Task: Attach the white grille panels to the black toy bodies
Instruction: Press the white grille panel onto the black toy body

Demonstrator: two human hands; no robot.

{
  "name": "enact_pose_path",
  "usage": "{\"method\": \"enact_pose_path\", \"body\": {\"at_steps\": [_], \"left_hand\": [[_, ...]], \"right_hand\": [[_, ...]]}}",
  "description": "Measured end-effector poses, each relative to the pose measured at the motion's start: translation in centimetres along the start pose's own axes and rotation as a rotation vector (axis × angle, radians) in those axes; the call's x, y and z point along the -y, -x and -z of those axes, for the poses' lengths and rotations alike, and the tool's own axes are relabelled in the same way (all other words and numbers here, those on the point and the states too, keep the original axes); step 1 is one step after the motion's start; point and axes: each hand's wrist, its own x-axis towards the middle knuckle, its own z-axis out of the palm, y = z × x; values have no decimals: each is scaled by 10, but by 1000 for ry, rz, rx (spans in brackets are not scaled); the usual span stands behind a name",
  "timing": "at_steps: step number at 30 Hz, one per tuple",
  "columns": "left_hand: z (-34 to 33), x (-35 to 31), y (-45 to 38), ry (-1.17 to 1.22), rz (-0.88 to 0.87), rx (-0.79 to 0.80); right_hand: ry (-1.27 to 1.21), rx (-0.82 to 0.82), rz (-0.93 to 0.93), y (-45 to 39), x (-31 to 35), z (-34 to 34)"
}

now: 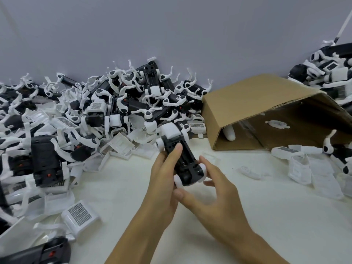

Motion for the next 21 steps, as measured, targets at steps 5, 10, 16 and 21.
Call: {"method": "enact_pose_path", "body": {"at_steps": [5,10,16,21], "left_hand": [[-3,-1,4,25,117,77],[-3,-1,0,-9,38,-18],[11,-14,-8,110,24,-274],[18,-17,-11,58,18,-276]], "right_hand": [[-24,-92,-72,-2,0,3],[-13,-37,-24,-7,-2,6],[477,233,-113,-33,-20,11],[531,96,71,-26,-33,13]]}}
